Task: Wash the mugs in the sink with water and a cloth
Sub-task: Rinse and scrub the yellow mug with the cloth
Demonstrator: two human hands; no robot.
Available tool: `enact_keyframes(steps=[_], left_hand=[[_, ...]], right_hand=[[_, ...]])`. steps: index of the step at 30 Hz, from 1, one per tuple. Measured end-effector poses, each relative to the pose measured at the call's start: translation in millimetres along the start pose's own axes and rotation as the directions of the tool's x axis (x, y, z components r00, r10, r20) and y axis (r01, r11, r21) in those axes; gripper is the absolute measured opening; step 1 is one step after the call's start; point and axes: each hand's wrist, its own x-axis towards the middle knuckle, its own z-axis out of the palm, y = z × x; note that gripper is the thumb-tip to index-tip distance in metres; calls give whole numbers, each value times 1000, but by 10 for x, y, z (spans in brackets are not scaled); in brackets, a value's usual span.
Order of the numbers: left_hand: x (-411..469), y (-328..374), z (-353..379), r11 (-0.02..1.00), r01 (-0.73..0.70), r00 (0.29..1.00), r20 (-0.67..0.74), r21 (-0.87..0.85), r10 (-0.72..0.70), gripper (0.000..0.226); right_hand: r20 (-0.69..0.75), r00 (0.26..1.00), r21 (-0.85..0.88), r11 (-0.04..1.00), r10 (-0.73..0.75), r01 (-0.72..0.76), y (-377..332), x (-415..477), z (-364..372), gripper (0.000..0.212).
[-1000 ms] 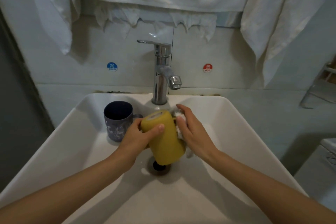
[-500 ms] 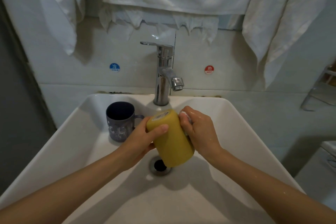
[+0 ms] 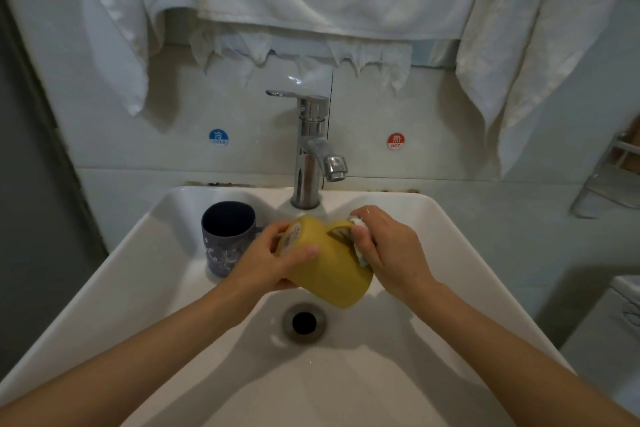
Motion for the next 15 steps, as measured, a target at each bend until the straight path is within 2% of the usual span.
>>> enact_keyframes(steps=[3, 6, 8, 10, 11, 12, 13, 15], left_hand=[[-7, -20, 12, 992, 91, 993, 85, -92, -83, 72], [-19, 5, -21, 978, 197, 969, 164, -73, -183, 78], [-33, 1, -36, 978, 202, 965, 178, -44, -191, 75], [-34, -18, -36, 987, 157, 978, 148, -37, -150, 71], [-28, -27, -35, 992, 122, 986, 119, -28, -118, 72], [-15, -40, -42, 997, 77, 994, 79, 1, -76, 76], [-1, -48, -55, 998, 18, 999, 37, 66, -21, 82], [9, -48, -64, 956, -126, 991, -13, 266, 134, 78]], right_hand=[[-66, 990, -114, 986, -126, 118, 1, 30, 22, 60], [-53, 959, -241, 936, -278, 258, -23, 58, 33, 59], [-6, 930, -279, 893, -368, 352, -21, 72, 34, 59], [37, 929, -219, 904, -368, 367, -24, 70, -1, 59], [51, 957, -119, 949, -287, 291, -29, 66, -35, 59], [56, 988, 32, 989, -144, 142, -40, 66, -72, 55], [36, 999, 178, 984, 18, -24, -47, 67, -100, 48], [-69, 954, 383, 891, 292, -245, -28, 94, -129, 32]])
